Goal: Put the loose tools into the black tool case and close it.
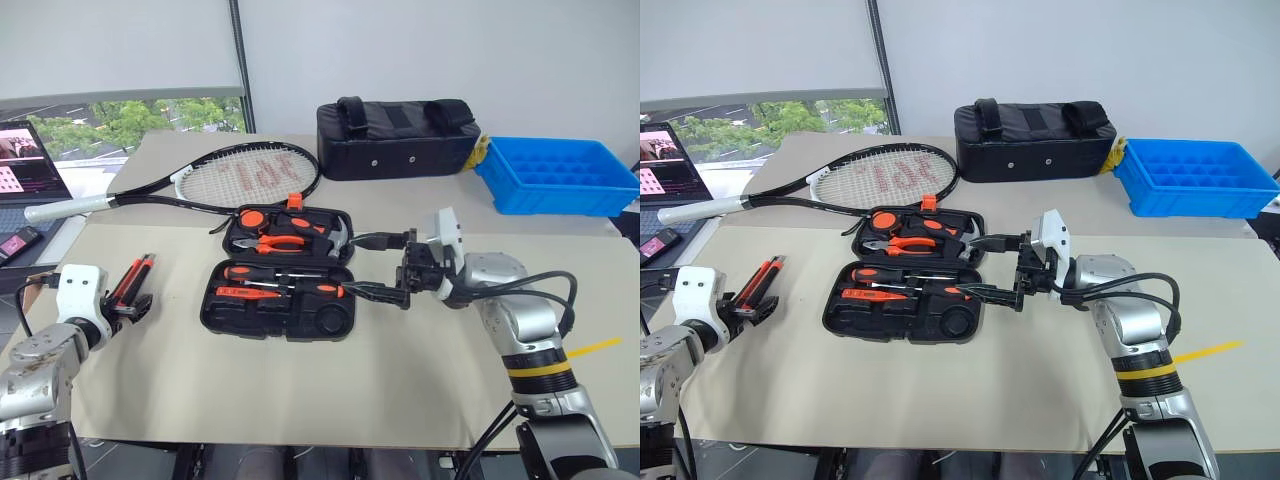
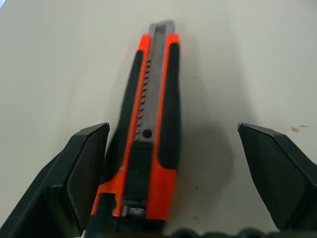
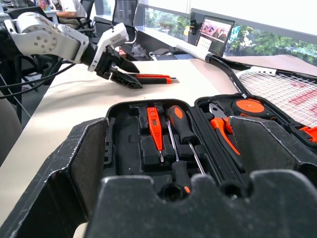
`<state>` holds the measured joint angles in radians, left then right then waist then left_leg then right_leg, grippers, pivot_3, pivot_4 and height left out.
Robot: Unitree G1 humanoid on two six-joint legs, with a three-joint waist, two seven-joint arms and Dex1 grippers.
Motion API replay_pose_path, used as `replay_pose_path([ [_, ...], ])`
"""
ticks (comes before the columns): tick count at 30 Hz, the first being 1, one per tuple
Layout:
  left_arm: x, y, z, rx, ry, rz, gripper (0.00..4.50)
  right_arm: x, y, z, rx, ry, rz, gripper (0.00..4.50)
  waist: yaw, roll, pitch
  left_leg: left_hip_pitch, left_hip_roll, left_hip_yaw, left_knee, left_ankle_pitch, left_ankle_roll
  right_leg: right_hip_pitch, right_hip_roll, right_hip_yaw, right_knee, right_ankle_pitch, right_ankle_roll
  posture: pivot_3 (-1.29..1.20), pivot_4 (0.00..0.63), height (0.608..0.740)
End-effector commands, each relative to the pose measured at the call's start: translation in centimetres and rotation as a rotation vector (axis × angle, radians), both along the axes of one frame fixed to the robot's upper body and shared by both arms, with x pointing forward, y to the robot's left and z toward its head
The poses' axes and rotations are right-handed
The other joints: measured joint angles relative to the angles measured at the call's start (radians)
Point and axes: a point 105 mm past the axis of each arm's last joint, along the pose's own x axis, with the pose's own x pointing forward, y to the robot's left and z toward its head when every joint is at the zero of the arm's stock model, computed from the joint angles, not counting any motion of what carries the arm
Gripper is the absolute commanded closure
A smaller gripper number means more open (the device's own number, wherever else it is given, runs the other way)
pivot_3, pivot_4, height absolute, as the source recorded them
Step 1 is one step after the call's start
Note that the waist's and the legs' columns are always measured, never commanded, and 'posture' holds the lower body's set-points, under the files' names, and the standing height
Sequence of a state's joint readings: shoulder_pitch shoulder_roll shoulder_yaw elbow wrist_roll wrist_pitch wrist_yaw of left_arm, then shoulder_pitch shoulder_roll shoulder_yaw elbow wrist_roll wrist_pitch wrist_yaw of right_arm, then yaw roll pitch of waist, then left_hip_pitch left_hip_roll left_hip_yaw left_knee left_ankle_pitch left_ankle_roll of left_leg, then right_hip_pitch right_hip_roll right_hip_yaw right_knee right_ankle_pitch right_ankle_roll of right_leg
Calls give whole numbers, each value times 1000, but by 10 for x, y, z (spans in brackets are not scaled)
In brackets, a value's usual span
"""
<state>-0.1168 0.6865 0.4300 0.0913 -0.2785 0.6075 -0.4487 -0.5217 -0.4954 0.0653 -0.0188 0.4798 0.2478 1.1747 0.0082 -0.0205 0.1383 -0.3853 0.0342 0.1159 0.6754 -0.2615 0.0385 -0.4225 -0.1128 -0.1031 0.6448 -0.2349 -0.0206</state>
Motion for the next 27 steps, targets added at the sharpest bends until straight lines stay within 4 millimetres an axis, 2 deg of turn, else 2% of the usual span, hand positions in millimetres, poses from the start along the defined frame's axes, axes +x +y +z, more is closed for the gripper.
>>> replay_pose_path([
  [1,2,18,8,19,-24,30,44,-5,0,11,13,-57,9,0,-1,0,0,0,0,0,0,0,0,0,0,0,0,0,0,0,150,712],
  [5,3,24,-6,-117,-5,48,44,-6,-1,14,14,-60,10,0,0,0,0,0,0,0,0,0,0,0,0,0,0,0,0,0,150,712],
  [9,0,29,-14,-120,26,29,44,-8,-1,20,48,-53,23,0,-2,0,0,1,0,0,0,0,0,0,-1,0,1,0,0,0,150,712],
  [12,2,34,-8,-116,-11,32,795,-9,-1,21,57,-50,29,0,-6,0,0,2,0,0,-1,0,0,0,-1,0,1,0,0,0,150,712],
  [17,11,26,12,-127,-118,-45,2667,-12,0,24,73,-37,52,0,-5,0,0,1,0,0,-1,0,0,0,-1,0,1,0,-1,0,150,712],
  [18,14,23,19,-121,-151,-67,2708,-13,0,24,73,-37,53,0,-5,0,0,1,0,0,-1,0,0,0,-1,0,1,0,-1,0,150,712],
  [20,21,12,41,-117,-250,-128,2709,-12,0,24,71,-35,52,0,-2,0,0,0,0,0,-1,0,0,-1,-1,-1,0,0,-1,0,150,712],
  [22,27,-7,67,-108,-363,-247,2709,-12,-1,23,65,-32,50,0,1,0,0,-1,0,0,-1,1,-1,-1,-2,-1,-1,0,-1,0,150,712],
  [24,31,-29,84,-108,-417,-365,2709,-12,-3,23,62,-30,48,0,3,0,0,-2,0,0,-1,1,-2,-1,-2,-2,-1,1,-1,0,150,712],
  [27,34,-74,114,-136,-507,-607,2709,-12,-9,23,53,-26,30,0,3,0,0,-2,0,-1,-1,1,-2,-1,-2,-3,-2,1,-1,0,150,712],
])
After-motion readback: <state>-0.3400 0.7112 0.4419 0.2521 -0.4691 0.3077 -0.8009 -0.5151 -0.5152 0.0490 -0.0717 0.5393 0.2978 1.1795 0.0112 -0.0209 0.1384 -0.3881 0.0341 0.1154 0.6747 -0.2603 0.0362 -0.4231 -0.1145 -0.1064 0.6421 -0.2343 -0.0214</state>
